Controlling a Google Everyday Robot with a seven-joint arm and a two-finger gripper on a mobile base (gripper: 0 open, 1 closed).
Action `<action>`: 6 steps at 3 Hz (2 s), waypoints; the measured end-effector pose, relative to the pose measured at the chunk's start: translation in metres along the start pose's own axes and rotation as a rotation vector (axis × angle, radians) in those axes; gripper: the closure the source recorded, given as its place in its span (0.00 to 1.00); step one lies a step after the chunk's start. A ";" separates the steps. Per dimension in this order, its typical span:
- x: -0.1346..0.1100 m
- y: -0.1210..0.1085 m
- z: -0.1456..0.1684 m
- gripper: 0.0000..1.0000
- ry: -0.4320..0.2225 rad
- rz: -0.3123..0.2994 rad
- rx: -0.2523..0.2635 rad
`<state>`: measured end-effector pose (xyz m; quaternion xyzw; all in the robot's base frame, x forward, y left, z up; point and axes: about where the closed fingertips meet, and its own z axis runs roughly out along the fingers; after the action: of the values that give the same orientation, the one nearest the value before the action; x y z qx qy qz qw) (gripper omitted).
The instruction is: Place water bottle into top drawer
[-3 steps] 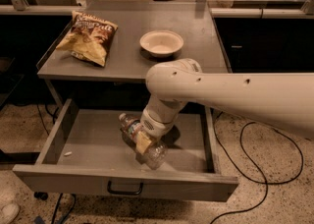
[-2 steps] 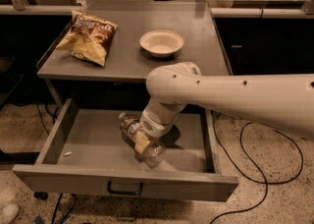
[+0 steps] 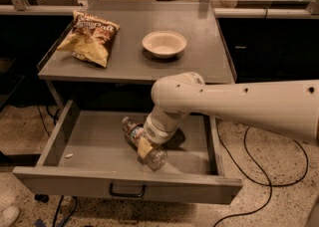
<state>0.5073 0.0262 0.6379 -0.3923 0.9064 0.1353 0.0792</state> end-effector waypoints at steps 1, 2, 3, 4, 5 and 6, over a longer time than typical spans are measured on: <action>0.003 -0.001 0.014 1.00 0.006 0.014 -0.015; 0.006 -0.004 0.028 1.00 0.020 0.027 -0.031; 0.006 -0.005 0.033 1.00 0.025 0.032 -0.041; 0.006 -0.005 0.033 0.74 0.025 0.032 -0.041; 0.006 -0.005 0.033 0.49 0.026 0.032 -0.041; 0.006 -0.005 0.033 0.26 0.026 0.032 -0.041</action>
Offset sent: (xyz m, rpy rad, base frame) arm 0.0019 0.0025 -0.0448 0.0117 0.0708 -0.0232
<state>0.5078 0.0287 0.6038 -0.3809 0.9105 0.1503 0.0573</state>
